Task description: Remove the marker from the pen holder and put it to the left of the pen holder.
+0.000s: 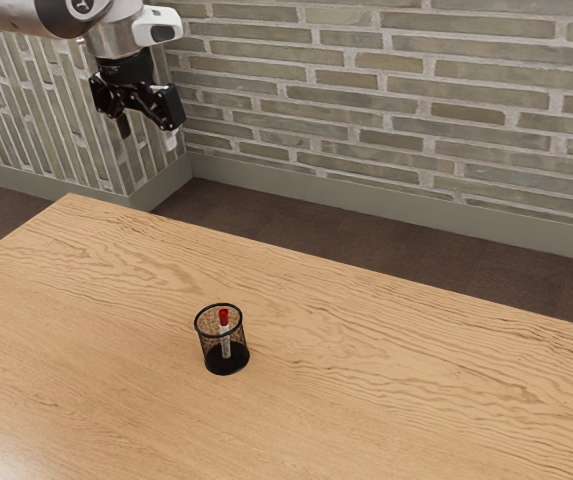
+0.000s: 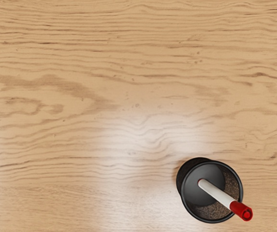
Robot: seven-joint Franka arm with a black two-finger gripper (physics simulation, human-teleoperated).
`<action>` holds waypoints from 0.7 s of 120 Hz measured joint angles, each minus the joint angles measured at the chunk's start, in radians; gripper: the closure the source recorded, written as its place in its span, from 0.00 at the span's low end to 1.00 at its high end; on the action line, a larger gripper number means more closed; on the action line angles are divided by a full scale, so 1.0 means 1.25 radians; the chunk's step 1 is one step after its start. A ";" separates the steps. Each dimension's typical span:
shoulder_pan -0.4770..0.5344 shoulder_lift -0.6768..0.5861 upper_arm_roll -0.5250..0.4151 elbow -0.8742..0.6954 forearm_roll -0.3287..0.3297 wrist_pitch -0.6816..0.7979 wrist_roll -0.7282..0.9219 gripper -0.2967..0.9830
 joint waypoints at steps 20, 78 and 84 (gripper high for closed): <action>0.006 0.000 0.000 -0.001 -0.006 0.001 0.003 0.23; -0.099 0.198 -0.001 -0.240 -0.049 -0.159 -0.016 0.23; -0.092 0.236 0.000 -0.248 -0.062 -0.163 -0.020 0.23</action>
